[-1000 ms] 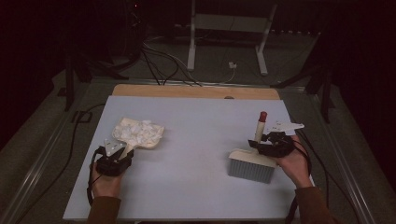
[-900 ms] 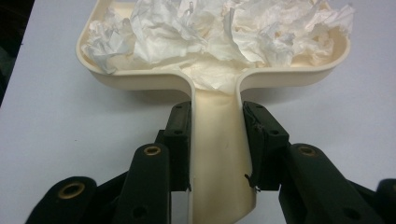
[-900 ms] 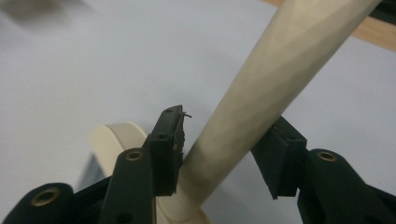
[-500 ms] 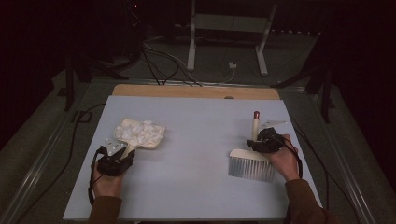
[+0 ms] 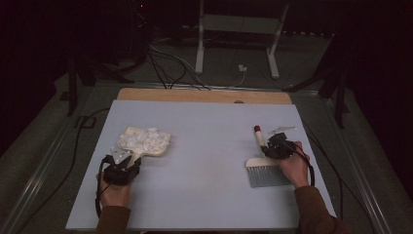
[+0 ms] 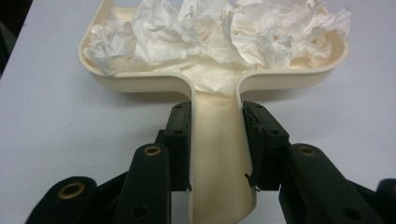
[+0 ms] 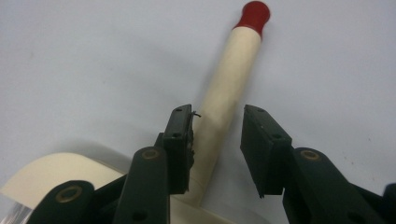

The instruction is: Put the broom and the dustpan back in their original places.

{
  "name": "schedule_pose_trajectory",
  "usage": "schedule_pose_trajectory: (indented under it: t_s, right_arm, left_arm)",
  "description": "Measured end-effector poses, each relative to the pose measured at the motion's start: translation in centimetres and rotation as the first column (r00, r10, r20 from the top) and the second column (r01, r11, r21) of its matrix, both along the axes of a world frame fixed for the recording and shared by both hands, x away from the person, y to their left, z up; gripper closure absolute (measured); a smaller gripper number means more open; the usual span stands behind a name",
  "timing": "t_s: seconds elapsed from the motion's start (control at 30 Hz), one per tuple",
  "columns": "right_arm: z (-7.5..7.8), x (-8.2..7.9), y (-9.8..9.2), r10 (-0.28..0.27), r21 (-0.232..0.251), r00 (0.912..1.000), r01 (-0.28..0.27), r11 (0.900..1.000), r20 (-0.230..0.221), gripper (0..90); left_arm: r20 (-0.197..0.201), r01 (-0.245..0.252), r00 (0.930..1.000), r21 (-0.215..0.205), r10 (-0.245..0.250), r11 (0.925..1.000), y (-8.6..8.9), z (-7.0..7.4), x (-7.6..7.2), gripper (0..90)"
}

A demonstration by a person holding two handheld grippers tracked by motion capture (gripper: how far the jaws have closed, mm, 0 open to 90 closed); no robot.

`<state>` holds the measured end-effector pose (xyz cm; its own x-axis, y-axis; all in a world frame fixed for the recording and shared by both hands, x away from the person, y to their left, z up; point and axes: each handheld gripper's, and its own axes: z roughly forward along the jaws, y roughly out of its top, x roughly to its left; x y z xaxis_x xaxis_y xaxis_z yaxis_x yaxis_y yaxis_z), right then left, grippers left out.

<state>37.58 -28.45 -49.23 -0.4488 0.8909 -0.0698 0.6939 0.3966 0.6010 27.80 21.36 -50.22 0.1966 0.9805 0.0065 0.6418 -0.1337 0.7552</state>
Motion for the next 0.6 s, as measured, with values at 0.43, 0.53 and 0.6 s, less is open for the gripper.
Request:
schedule_pose_trajectory:
  t_s: [0.43, 0.53, 0.6]
  right_arm:
    - [-0.4, -0.2, 0.0, -0.042, 0.036, 0.9991, 0.042, 0.998, -0.012, 61.7]
    - [-0.4, -0.5, 0.0, -0.046, 0.07, 0.999, 0.046, 0.996, -0.004, 57.2]
    - [-0.4, -0.8, 0.0, -0.049, 0.093, 0.9987, 0.048, 0.995, 0.01, 54.0]
  left_arm:
    - [-0.02, -0.034, 0.9992, 0.042, 0.035, 0.9985, -2.0, -1.5, 0.6, 66.0]
    - [-0.018, -0.042, 0.9989, 0.038, 0.043, 0.9984, -2.2, -1.7, 0.7, 65.0]
    - [-0.022, -0.039, 0.999, 0.03, 0.04, 0.9988, -2.2, -1.8, 0.7, 57.9]
